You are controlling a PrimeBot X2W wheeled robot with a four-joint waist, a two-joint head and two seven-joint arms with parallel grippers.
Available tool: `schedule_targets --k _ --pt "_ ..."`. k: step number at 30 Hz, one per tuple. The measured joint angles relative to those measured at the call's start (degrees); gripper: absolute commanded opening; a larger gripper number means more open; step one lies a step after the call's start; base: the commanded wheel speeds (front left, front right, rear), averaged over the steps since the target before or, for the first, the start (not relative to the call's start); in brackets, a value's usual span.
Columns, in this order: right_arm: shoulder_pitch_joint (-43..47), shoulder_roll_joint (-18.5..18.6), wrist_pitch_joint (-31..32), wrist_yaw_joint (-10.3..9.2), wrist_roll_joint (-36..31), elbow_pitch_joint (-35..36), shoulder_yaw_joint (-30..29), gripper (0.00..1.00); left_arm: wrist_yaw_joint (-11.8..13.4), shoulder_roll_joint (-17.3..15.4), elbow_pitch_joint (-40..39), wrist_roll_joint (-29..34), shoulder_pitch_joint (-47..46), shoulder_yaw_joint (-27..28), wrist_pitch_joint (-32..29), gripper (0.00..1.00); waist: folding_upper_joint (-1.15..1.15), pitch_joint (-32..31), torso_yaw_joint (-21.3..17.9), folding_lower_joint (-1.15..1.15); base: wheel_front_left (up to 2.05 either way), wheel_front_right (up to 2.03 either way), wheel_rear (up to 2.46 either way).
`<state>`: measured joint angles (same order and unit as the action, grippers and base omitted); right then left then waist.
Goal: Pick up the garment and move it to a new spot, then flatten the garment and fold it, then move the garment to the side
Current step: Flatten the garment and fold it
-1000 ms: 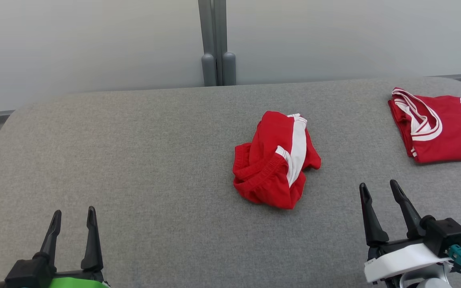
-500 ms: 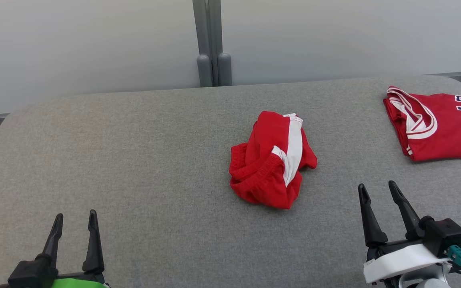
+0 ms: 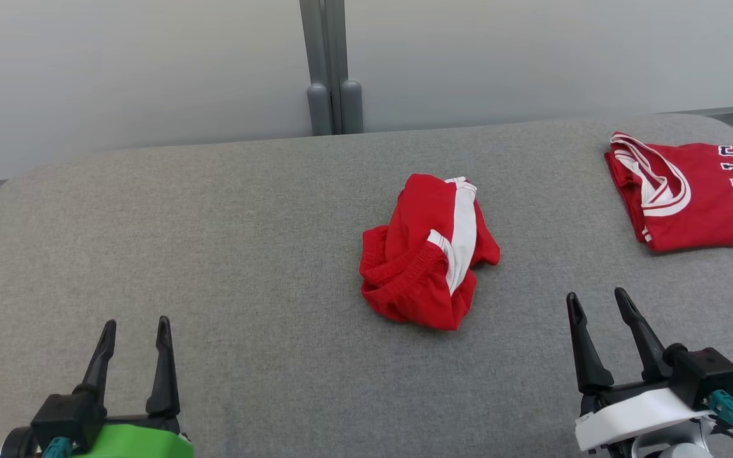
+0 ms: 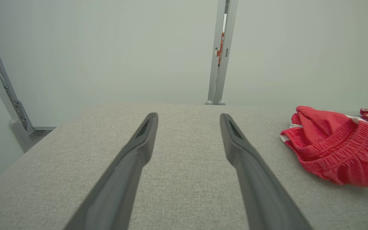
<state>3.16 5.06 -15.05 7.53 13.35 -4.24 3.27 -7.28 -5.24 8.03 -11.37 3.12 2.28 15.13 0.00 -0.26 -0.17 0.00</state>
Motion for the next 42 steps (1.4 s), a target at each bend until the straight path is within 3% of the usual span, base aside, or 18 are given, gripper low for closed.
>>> schedule_targets --k 4,11,23,37,38,39,40,42 --pt "-0.06 -0.03 0.00 0.00 0.01 0.00 0.01 1.00 -0.02 -0.24 0.83 0.29 -2.61 -2.63 0.00 1.00 0.00 0.44 -0.54 0.00 0.00 0.00 0.00" --pt "-1.47 -0.07 0.00 0.00 0.12 0.03 0.70 1.00 -0.10 -1.12 3.45 -0.40 -11.79 -13.24 0.01 1.00 0.00 2.19 -2.12 0.00 0.00 0.00 0.00" --pt "-3.99 -0.71 0.00 0.00 0.63 -0.13 0.99 1.00 -0.11 -2.29 13.50 -4.85 -28.01 -29.63 0.02 1.00 0.00 6.10 -8.68 0.00 0.00 0.00 0.00" --pt "-6.12 -1.59 0.00 0.00 1.12 0.11 0.64 1.00 -0.11 -3.85 26.06 -10.88 -33.86 -39.91 0.02 0.98 0.00 11.37 -16.11 0.00 0.00 0.00 0.00" --pt "-6.12 -1.62 0.00 0.00 1.12 0.16 0.58 1.00 -0.12 -3.81 26.44 -11.25 -33.96 -40.40 0.01 0.75 0.00 11.67 -16.47 0.00 0.00 0.00 0.00" --pt "-6.12 -1.69 0.00 0.00 1.12 0.21 0.51 1.00 -0.12 -3.76 26.69 -11.38 -34.03 -40.74 0.01 0.19 0.00 11.93 -16.77 0.00 0.00 0.00 0.00" --pt "-6.12 -1.75 -0.01 0.00 1.11 0.25 0.42 1.00 -0.11 -3.78 26.81 -11.50 -34.11 -40.97 0.01 0.00 0.00 12.17 -17.00 0.00 0.00 0.00 0.00" --pt "-6.12 -1.81 0.00 0.00 1.09 0.34 0.14 1.00 -0.11 -3.77 26.81 -12.35 -34.35 -41.03 0.01 0.00 0.00 12.42 -17.17 0.00 0.00 0.00 0.00"
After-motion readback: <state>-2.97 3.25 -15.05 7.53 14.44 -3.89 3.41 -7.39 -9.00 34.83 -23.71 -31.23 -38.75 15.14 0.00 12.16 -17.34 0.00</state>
